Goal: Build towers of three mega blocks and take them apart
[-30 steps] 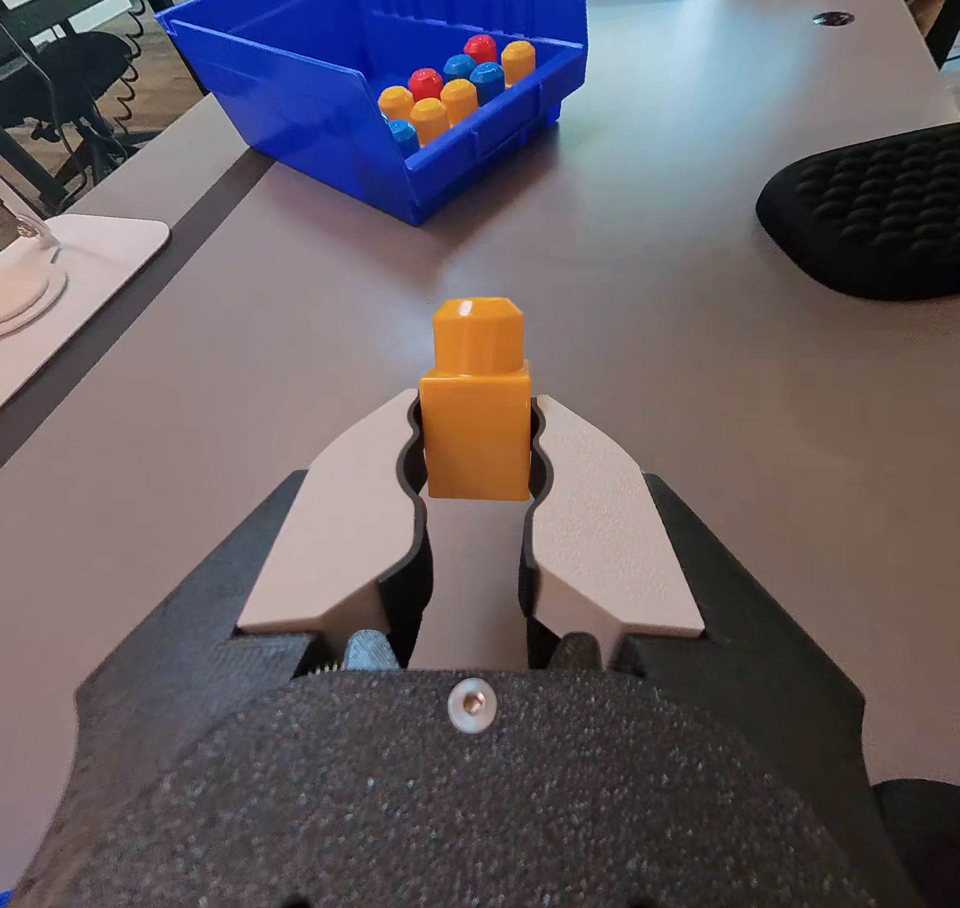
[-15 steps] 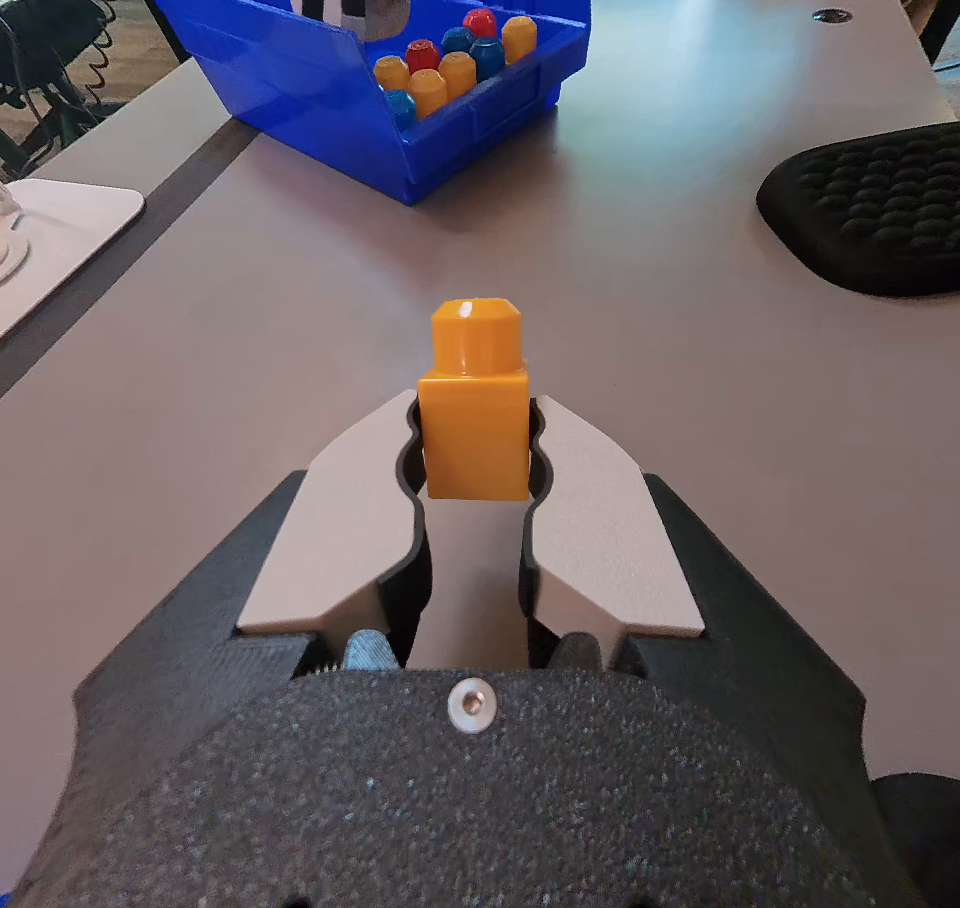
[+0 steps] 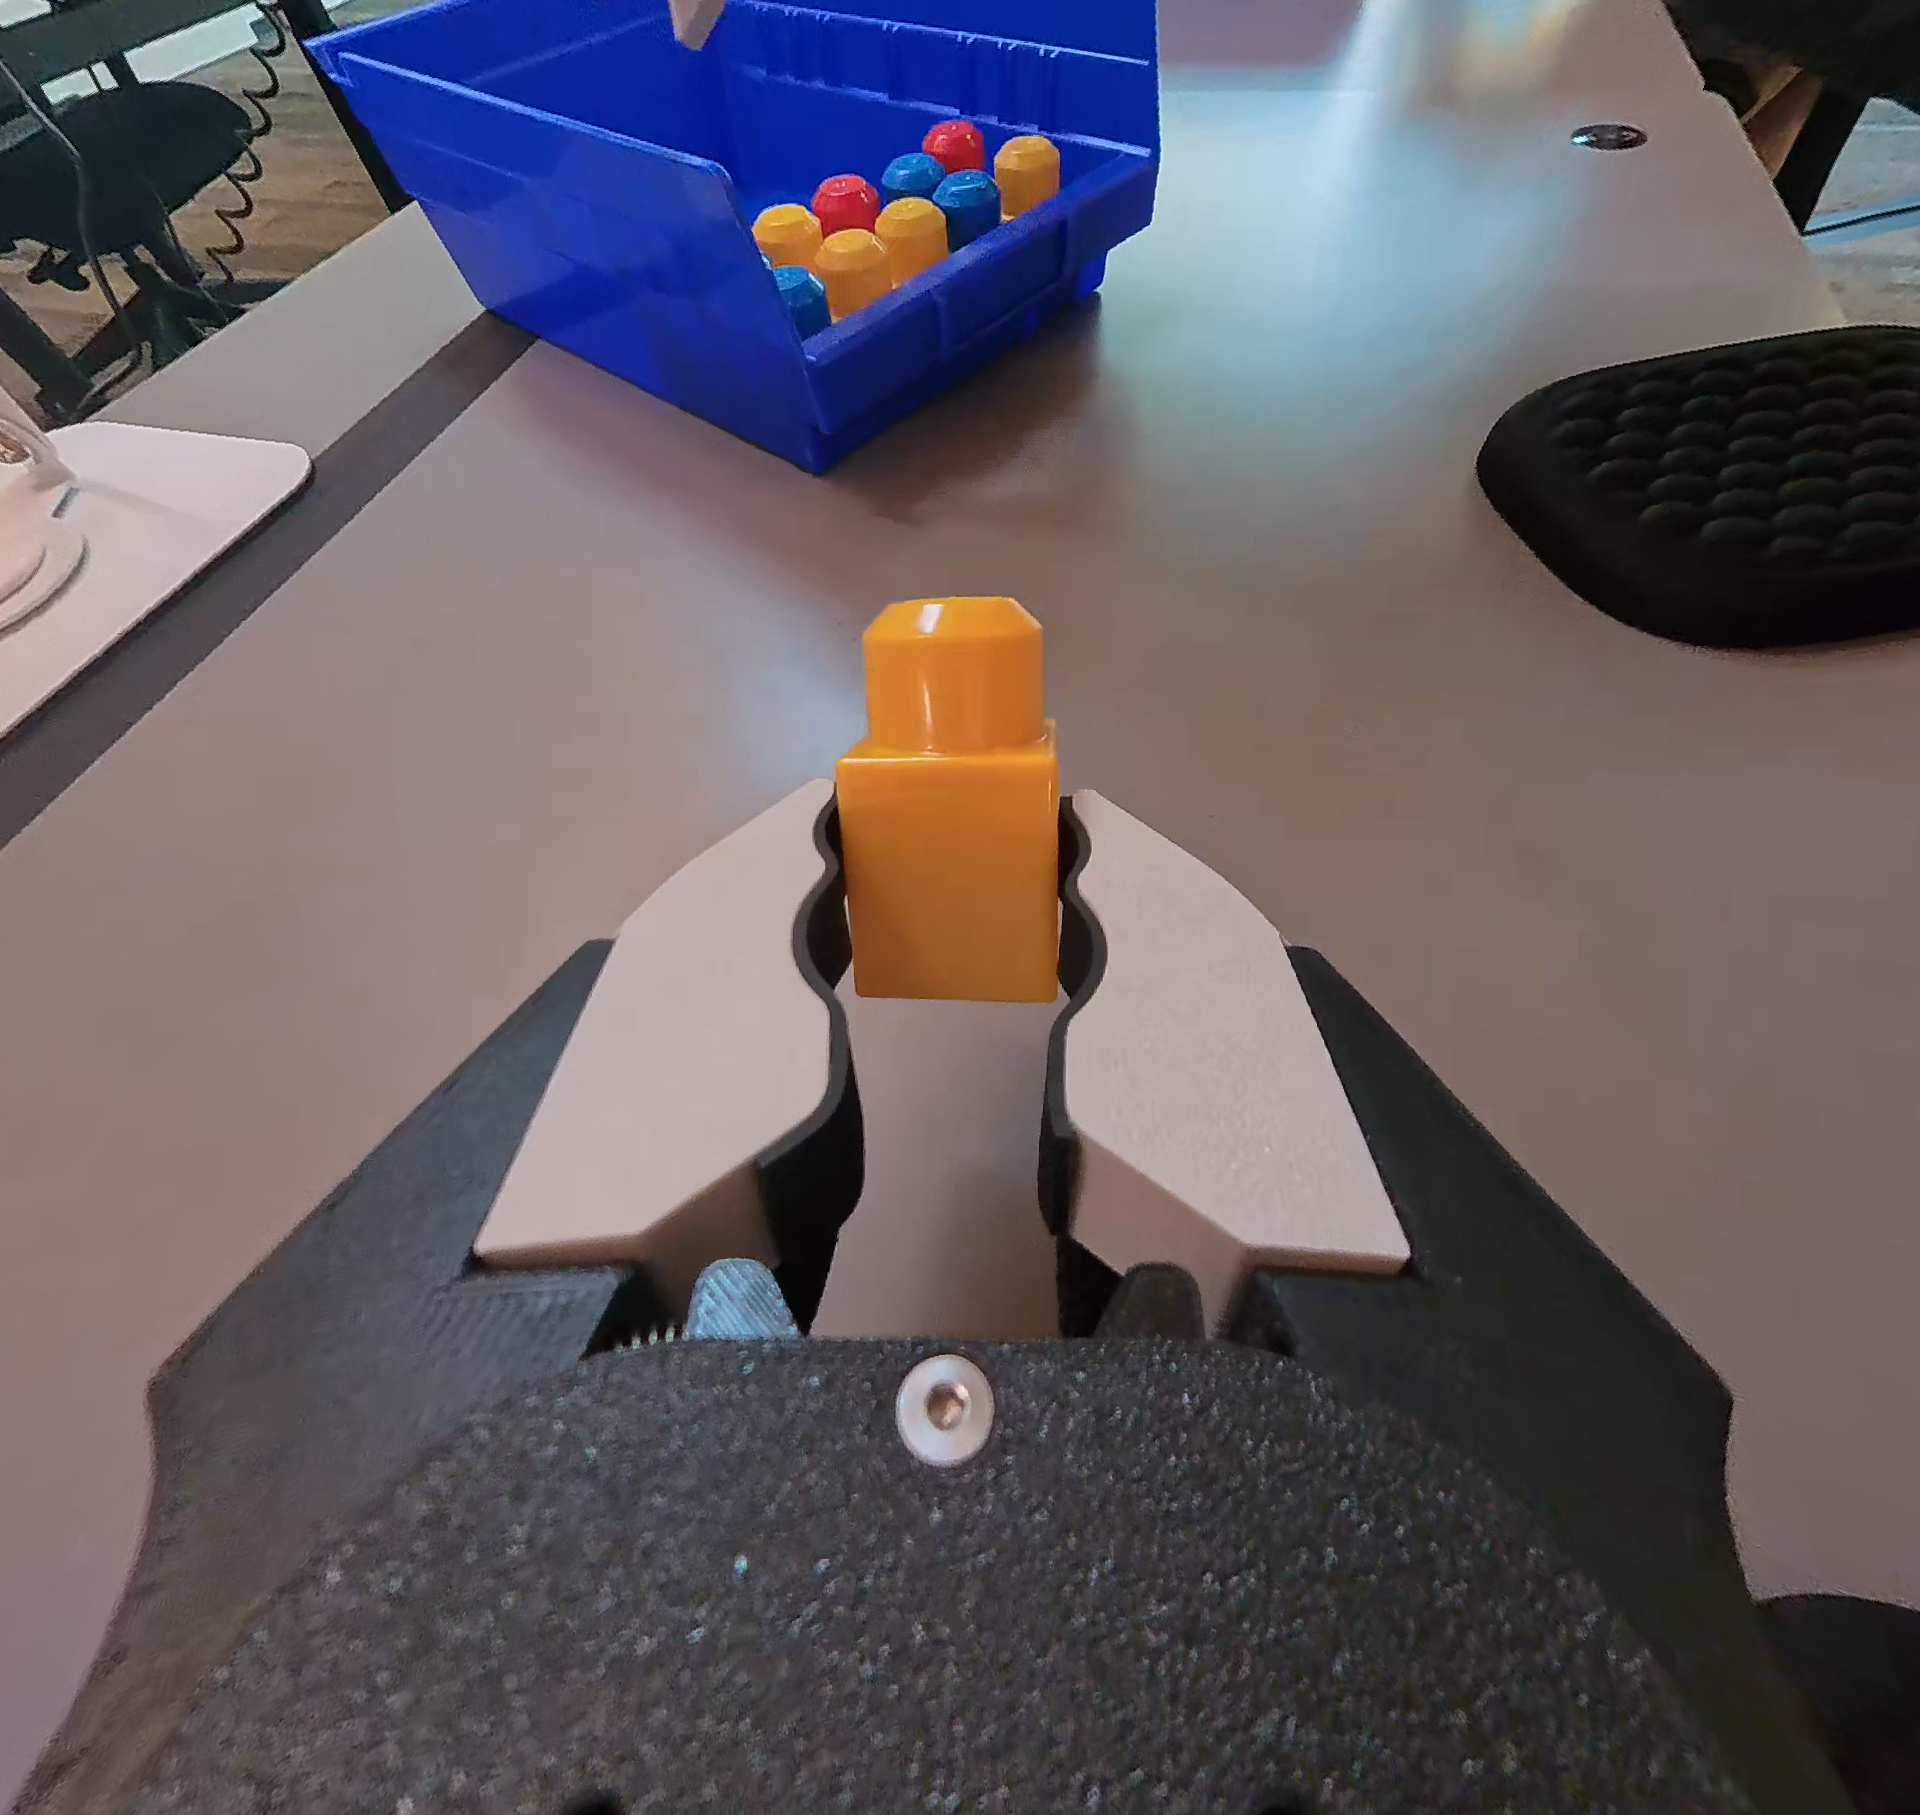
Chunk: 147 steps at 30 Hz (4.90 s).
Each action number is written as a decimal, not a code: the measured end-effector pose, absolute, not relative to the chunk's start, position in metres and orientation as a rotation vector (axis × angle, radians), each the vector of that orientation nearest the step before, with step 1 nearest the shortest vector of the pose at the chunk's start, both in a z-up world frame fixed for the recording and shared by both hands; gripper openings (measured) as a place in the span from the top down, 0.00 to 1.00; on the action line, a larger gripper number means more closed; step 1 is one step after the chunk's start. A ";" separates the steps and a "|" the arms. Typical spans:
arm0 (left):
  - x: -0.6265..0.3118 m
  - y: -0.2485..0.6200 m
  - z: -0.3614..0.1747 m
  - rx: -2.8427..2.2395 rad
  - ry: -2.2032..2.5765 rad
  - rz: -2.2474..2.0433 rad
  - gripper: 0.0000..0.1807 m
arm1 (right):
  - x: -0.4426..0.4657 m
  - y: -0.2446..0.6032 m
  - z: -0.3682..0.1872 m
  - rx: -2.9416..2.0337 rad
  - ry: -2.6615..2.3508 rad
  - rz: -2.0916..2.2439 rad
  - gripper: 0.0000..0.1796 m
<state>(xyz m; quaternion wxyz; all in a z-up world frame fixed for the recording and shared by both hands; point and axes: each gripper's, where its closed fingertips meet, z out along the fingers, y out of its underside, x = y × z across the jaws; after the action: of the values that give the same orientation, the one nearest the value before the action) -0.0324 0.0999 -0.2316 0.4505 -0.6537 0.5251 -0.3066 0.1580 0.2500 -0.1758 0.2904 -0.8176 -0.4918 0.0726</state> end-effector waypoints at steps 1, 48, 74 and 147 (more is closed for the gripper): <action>-0.031 0.099 -0.231 -1.610 1.302 -0.760 0.80 | 0.144 0.235 -0.171 -2.140 -1.362 0.245 0.78; -0.041 0.111 -0.221 -1.563 1.183 -0.746 1.00 | 0.226 0.274 -0.257 -2.567 -1.329 0.075 0.82; -0.369 0.252 -0.091 -1.916 0.532 0.111 0.86 | 0.078 0.095 -0.122 -1.494 -0.723 0.510 1.00; -0.038 0.059 -0.225 -1.601 1.676 -0.598 0.80 | -0.003 0.053 -0.155 -1.364 -1.295 0.801 0.80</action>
<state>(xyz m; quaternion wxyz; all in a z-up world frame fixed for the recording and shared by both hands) -0.0378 0.0589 -0.2247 0.3651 -0.6226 0.6519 -0.2326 -0.0027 0.0529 -0.1549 0.5215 -0.5692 -0.5407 0.3343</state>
